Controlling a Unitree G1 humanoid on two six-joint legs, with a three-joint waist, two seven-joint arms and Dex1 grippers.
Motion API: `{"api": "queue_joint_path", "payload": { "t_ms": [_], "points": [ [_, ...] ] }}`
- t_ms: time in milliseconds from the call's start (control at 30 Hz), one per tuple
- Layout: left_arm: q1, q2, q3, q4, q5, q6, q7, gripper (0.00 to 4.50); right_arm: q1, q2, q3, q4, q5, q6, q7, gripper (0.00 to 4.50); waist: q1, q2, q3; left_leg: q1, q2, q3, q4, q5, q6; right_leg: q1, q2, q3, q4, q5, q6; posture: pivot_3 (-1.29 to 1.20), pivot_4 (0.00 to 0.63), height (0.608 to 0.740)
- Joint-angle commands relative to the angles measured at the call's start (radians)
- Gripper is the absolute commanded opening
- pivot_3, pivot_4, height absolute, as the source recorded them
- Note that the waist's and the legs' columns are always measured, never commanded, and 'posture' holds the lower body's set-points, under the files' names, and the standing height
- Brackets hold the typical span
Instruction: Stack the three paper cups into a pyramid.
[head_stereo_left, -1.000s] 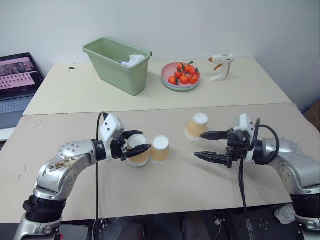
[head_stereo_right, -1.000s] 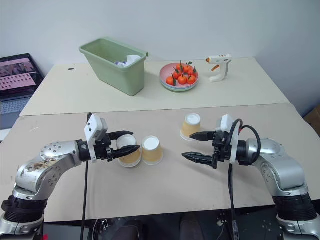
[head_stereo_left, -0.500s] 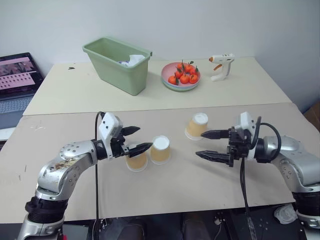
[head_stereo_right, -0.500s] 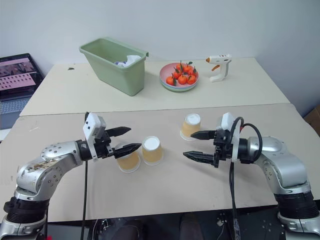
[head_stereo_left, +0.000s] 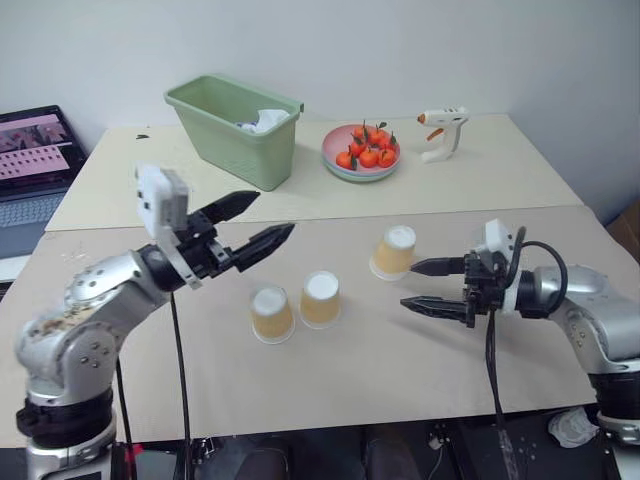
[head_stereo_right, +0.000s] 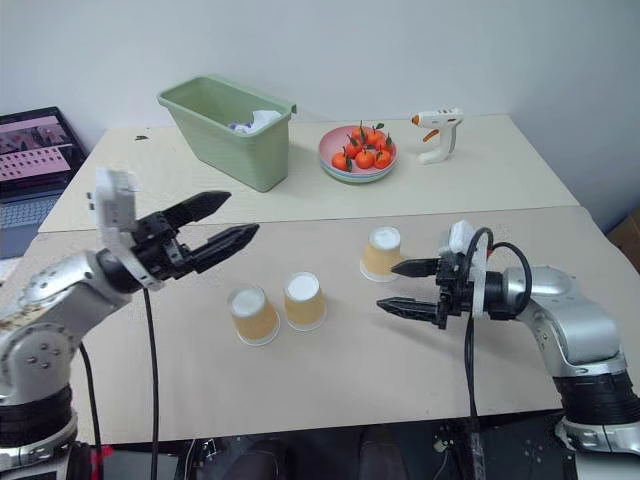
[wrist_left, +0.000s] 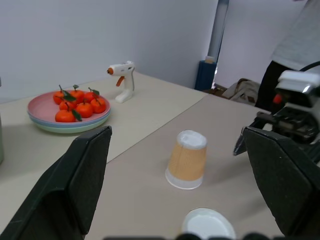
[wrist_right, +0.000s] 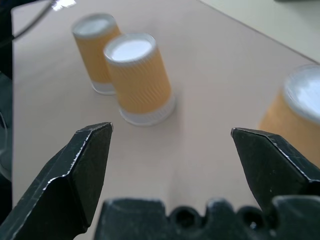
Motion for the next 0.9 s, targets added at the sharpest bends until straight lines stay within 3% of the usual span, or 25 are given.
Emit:
{"api": "queue_joint_path", "payload": {
  "t_ms": [33, 133, 233, 400, 500, 767, 900],
  "points": [
    [0.033, 0.098, 0.044, -0.048, -0.080, 0.039, -0.064, 4.43, -0.047, -0.053, -0.015, 0.102, -0.066, -0.086, 0.040, 4.50, 0.001, 0.000, 0.000, 0.000, 0.000, 0.000, 0.000, 0.000, 0.000, 0.000, 0.000, 0.000, 0.000, 0.000, 0.000, 0.00, 0.150, 0.725],
    [0.081, 0.183, 0.040, -0.064, -0.078, 0.037, -0.141, 4.43, -0.090, -0.060, -0.019, 0.183, -0.089, -0.120, 0.063, 4.50, -0.001, 0.000, 0.000, 0.001, 0.000, 0.001, 0.000, 0.000, 0.000, 0.001, 0.000, 0.000, 0.000, 0.000, 0.000, 0.00, 0.150, 0.725],
    [0.124, 0.203, 0.044, -0.053, -0.046, 0.017, -0.144, 4.43, -0.101, -0.047, -0.018, 0.202, -0.095, -0.131, 0.068, 4.50, -0.004, 0.000, 0.000, 0.001, 0.000, 0.001, 0.000, 0.000, 0.000, 0.001, 0.000, 0.000, 0.000, 0.000, 0.000, 0.00, 0.150, 0.725],
    [0.167, 0.166, 0.045, 0.006, 0.065, -0.048, -0.078, 4.43, -0.087, -0.031, -0.015, 0.194, -0.097, -0.136, 0.073, 4.50, -0.003, 0.000, 0.000, 0.000, 0.000, 0.001, 0.000, 0.000, 0.000, 0.000, 0.000, 0.000, 0.000, 0.000, 0.000, 0.00, 0.150, 0.725],
    [0.254, 0.101, 0.111, 0.075, 0.091, -0.041, 0.012, 4.43, -0.085, -0.024, -0.017, 0.191, -0.091, -0.123, 0.070, 4.50, -0.003, 0.001, 0.000, 0.001, 0.000, 0.001, 0.000, 0.000, 0.000, 0.001, 0.000, 0.001, 0.000, 0.000, -0.001, 0.00, 0.150, 0.725],
    [0.537, 0.008, 0.119, -0.060, 0.101, -0.069, 0.019, 4.43, -0.110, -0.013, -0.010, 0.198, -0.086, -0.109, 0.082, 4.50, -0.004, 0.001, 0.000, 0.000, 0.001, 0.001, -0.001, 0.000, 0.000, -0.001, 0.000, 0.001, -0.001, 0.000, -0.001, 0.00, 0.150, 0.725],
    [0.590, -0.013, 0.100, -0.092, 0.176, -0.111, 0.063, 4.43, -0.120, -0.003, 0.006, 0.205, -0.092, -0.108, 0.088, 4.50, 0.002, 0.001, 0.000, 0.001, 0.001, 0.001, -0.001, 0.000, 0.000, 0.000, 0.000, 0.001, 0.000, 0.000, -0.001, 0.00, 0.150, 0.725]
  ]
}}
